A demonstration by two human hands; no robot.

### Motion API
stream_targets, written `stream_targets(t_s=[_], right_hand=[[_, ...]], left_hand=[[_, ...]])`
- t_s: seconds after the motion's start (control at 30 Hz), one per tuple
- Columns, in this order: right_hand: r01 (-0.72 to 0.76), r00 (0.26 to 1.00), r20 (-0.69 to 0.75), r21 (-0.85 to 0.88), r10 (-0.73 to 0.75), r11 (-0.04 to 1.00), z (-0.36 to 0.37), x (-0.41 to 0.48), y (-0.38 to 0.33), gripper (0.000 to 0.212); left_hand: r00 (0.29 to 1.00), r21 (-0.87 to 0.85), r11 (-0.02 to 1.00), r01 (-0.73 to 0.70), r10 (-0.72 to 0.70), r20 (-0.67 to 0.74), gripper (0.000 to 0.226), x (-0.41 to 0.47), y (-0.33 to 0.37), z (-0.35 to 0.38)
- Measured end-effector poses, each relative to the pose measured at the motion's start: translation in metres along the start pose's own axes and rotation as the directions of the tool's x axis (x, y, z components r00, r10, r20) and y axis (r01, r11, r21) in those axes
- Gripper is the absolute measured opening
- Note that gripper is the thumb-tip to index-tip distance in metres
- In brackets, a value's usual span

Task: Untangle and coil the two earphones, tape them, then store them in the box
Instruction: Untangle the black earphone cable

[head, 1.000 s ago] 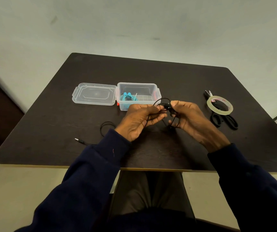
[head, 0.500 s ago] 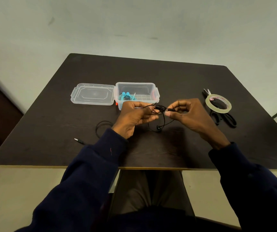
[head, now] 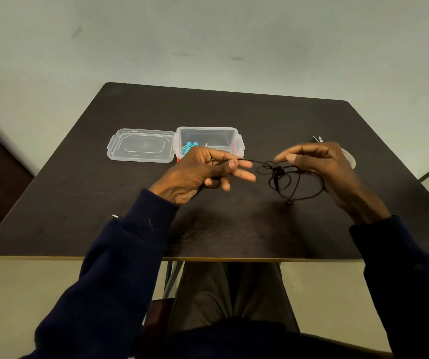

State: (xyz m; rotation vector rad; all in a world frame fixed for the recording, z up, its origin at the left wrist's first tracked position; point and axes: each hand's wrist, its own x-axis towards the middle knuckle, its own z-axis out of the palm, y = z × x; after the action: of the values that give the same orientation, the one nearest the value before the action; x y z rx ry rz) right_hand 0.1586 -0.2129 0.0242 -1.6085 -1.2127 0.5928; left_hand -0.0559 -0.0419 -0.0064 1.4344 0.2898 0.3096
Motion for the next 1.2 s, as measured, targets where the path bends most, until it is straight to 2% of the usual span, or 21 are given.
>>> stream_targets(t_s=[0.17, 0.3, 0.37, 0.43, 0.5, 0.63, 0.7, 0.77, 0.87, 0.93, 1.0, 1.07, 1.2], right_hand=[[0.094, 0.993, -0.076, 0.004, -0.094, 0.996, -0.004, 0.0, 0.001, 0.015], [0.145, 0.986, -0.091, 0.069, -0.139, 0.987, -0.005, 0.002, 0.003, 0.019], [0.143, 0.988, -0.067, 0.019, -0.142, 0.99, -0.006, 0.003, 0.007, 0.02], [0.129, 0.989, -0.054, -0.112, -0.136, 0.985, -0.006, 0.002, 0.011, 0.02], [0.119, 0.99, -0.057, -0.155, -0.129, 0.981, -0.005, 0.001, 0.015, 0.019], [0.114, 0.986, -0.108, -0.117, -0.126, 0.987, -0.001, -0.001, 0.021, 0.019], [0.157, 0.967, -0.172, -0.173, -0.187, 0.972, 0.007, -0.001, 0.021, 0.029], [0.23, 0.936, -0.194, -0.298, -0.294, 0.926, 0.016, -0.001, 0.019, 0.042], [0.301, 0.93, -0.062, -0.439, -0.363, 0.846, 0.036, 0.005, 0.011, 0.049], [0.308, 0.951, 0.115, -0.371, -0.286, 0.876, 0.051, 0.011, 0.006, 0.041], [0.251, 0.952, 0.236, -0.241, -0.195, 0.937, 0.061, 0.015, 0.006, 0.023], [0.198, 0.957, 0.25, -0.195, -0.146, 0.961, 0.061, 0.018, 0.01, 0.011], [0.155, 0.975, 0.189, -0.191, -0.119, 0.969, 0.048, 0.017, 0.017, 0.012]], left_hand=[[0.993, 0.009, 0.998, -0.063, 0.063, -0.104, 0.036, 0.001, -0.001, 0.004], [0.957, -0.009, 0.999, 0.033, -0.035, -0.289, 0.026, 0.001, -0.005, 0.006], [0.925, -0.069, 0.996, 0.064, -0.085, -0.369, 0.025, 0.003, -0.007, 0.005], [0.908, -0.109, 0.991, 0.078, -0.116, -0.404, 0.025, 0.004, -0.007, 0.003], [0.907, -0.102, 0.991, 0.086, -0.12, -0.404, 0.024, 0.005, -0.007, 0.003], [0.944, -0.086, 0.993, 0.079, -0.102, -0.312, 0.023, 0.004, -0.007, 0.003], [0.962, -0.038, 0.997, 0.074, -0.082, -0.259, 0.025, 0.004, -0.007, 0.005], [0.973, -0.007, 0.997, 0.072, -0.071, -0.221, 0.026, 0.004, -0.007, 0.006], [0.981, 0.07, 0.995, 0.072, -0.058, -0.186, 0.026, 0.003, -0.006, 0.009], [0.983, 0.127, 0.991, 0.051, -0.027, -0.181, 0.025, 0.002, -0.003, 0.009], [0.976, 0.147, 0.989, 0.016, 0.017, -0.215, 0.025, 0.001, 0.0, 0.009], [0.953, 0.121, 0.992, -0.023, 0.058, -0.298, 0.025, -0.001, 0.005, 0.007], [0.893, -0.032, 0.991, -0.133, 0.105, -0.439, 0.027, -0.008, 0.015, -0.019]])
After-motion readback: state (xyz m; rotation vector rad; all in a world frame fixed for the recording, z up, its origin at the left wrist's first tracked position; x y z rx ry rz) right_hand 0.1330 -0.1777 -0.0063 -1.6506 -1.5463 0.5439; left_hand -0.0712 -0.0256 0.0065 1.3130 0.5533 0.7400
